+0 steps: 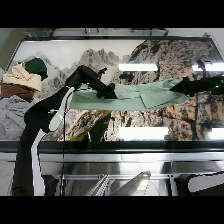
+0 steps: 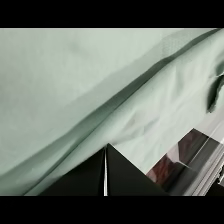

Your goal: Fold the shirts.

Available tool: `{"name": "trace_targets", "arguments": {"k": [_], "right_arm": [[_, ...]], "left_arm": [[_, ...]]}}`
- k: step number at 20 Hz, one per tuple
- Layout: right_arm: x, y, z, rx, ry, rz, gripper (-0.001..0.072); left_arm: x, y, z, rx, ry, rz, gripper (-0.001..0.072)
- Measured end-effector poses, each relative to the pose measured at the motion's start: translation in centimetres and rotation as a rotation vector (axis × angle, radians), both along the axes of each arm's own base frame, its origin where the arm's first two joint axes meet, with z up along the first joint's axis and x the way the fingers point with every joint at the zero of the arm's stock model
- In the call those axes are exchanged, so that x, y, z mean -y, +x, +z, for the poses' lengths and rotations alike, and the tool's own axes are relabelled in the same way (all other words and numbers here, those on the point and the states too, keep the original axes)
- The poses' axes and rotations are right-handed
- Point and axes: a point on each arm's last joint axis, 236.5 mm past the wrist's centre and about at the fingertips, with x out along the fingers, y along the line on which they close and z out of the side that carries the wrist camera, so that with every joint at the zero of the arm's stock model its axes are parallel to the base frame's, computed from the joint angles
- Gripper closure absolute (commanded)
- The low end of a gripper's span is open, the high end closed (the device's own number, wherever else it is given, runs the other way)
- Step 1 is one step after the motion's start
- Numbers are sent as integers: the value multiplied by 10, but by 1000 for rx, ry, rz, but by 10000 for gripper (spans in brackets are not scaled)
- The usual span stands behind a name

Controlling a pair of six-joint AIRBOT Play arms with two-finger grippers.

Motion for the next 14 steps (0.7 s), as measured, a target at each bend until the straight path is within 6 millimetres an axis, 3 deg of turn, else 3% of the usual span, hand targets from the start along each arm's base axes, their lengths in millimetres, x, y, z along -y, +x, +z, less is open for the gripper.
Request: {"name": "trace_targets", "arguments": {"k": [3, 6, 8, 11, 14], "right_arm": [[23, -10, 27, 29, 8, -9, 685], [29, -18, 50, 53, 16, 18, 685], [18, -22, 65, 68, 36, 52, 685], [-31, -24, 84, 88, 79, 153, 685], [-115, -23, 90, 112, 85, 281, 685]], "left_arm": [[38, -18, -2, 5, -6, -23, 701], [69, -32, 4, 12, -33, -34, 689], [81, -29, 31, 45, -90, -31, 689], [62, -7, 93, 140, -156, -9, 689], [6, 18, 169, 244, -203, 41, 689]]}}
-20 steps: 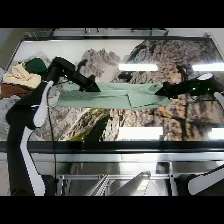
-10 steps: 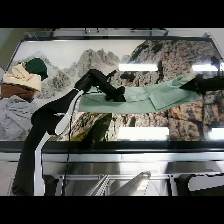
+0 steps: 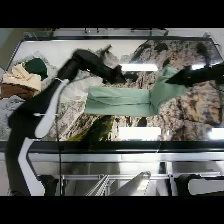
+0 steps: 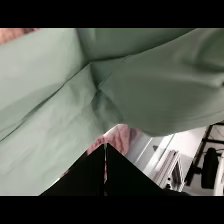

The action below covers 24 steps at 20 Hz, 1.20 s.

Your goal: Fold the shirts.

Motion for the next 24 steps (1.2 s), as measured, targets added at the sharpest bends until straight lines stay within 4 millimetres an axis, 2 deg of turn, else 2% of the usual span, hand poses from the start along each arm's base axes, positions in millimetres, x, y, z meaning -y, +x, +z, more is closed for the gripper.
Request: {"name": "trace_targets", "arguments": {"k": [3, 5, 6, 7, 8, 10, 12, 13, 15, 17, 19, 21, 22, 23, 24], "right_arm": [[-95, 2, -4, 66, -16, 86, 685], [-153, 7, -20, 94, -55, 113, 671], [-178, 8, -35, 97, -87, 125, 391], [-200, 10, -47, 104, -108, 136, 224], [-223, 11, -59, 114, -124, 154, 247], [-257, 9, -69, 129, -130, 187, 247], [-274, 11, -59, 168, -131, 206, 255], [-271, 13, -52, 178, -143, 208, 255], [-245, 21, -38, 190, -202, 200, 256], [-200, 30, -28, 171, -280, 171, 257], [-143, 36, -28, 106, -365, 119, 256], [-84, 40, -38, 13, -426, 34, 252], [-59, 39, -48, -41, -447, -8, 215], [-37, 37, -62, -101, -455, -54, 99], [-20, 32, -76, -154, -458, -87, 75]], "left_arm": [[-67, 12, 54, 70, -8, 55, 689], [-105, 14, 77, 102, -3, 84, 689], [-121, 13, 86, 111, 1, 95, 689], [-133, 12, 91, 118, 4, 101, 689], [-143, 10, 95, 119, 9, 100, 689], [-155, 4, 98, 121, 17, 86, 689], [-161, -1, 99, 125, 23, 67, 689], [-162, -2, 99, 126, 24, 61, 689], [-165, -6, 100, 131, 27, 44, 689], [-166, -9, 100, 132, 30, 27, 689], [-166, -14, 99, 129, 34, 6, 689], [-167, -19, 98, 120, 37, -14, 689], [-167, -22, 97, 115, 39, -24, 689], [-167, -24, 97, 111, 40, -33, 689], [-167, -27, 96, 104, 42, -43, 689]]}}
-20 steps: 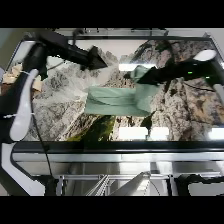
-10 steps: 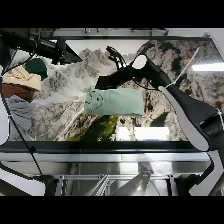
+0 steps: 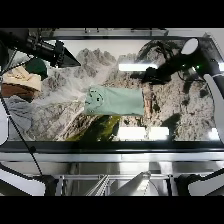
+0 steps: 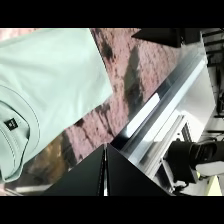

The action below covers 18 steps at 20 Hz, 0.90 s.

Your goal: Fold the shirts.

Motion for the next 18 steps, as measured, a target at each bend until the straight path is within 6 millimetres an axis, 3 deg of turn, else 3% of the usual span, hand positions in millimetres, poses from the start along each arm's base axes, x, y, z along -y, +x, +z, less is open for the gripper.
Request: {"name": "trace_targets", "arguments": {"k": [2, 4, 7, 11, 15, 18], "right_arm": [[18, -8, -31, -74, 38, -87, 75], [15, -17, -56, -121, 119, -125, 79], [-2, -25, -89, -178, 226, -144, 80], [-38, -30, -100, -218, 374, -127, 86], [-60, -29, -109, -204, 440, -107, 682], [-66, -22, -97, -171, 499, -109, 685]], "left_arm": [[0, -2, 0, -5, 2, -8, 689], [0, -3, -1, -8, 2, -11, 689], [0, -3, -1, -17, 2, -6, 689], [0, -4, -1, -34, 2, 3, 689], [0, -4, 0, -41, 0, 8, 690], [0, -4, 0, -41, 0, 7, 690]]}}
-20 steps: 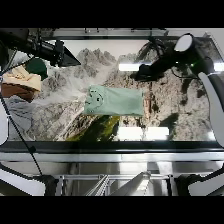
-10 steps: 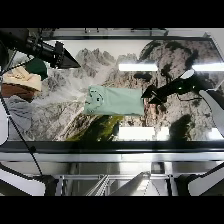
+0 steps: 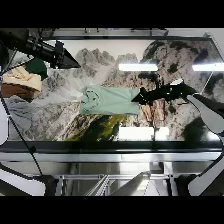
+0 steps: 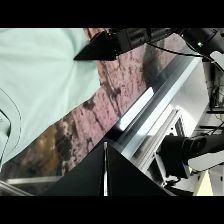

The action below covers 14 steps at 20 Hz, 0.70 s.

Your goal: Fold the shirts.

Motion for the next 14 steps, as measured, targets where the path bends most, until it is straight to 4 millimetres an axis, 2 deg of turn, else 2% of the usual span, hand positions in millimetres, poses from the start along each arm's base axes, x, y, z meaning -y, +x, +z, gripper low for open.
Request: {"name": "trace_targets", "arguments": {"k": [2, 3, 4, 5, 6, 7, 8, 9, 11, 14], "right_arm": [[14, 11, 20, 35, 27, -40, 685], [31, 19, 31, 60, 25, -73, 685], [57, 30, 44, 85, 13, -131, 685], [88, 38, 55, 98, -8, -199, 686], [129, 44, 65, 103, -41, -282, 685], [171, 46, 71, 100, -83, -368, 685], [217, 41, 74, 80, -130, -454, 686], [258, 29, 74, 52, -181, -528, 685], [337, -14, 65, -36, -291, -676, 685], [425, -102, 44, -189, -410, -898, 685]], "left_arm": [[0, -1, 0, -3, 0, -4, 690], [0, -2, 0, -5, 1, -5, 690], [0, -3, 0, -9, 2, -7, 690], [0, -3, 0, -9, 2, -7, 690], [0, -3, 0, -9, 2, -8, 690], [0, -3, 0, -10, 3, -10, 690], [0, -5, -1, -14, 4, -14, 690], [0, -5, -1, -14, 4, -15, 690], [-1, -6, -1, -15, 4, -17, 690], [-1, -6, -1, -16, 5, -19, 690]]}}
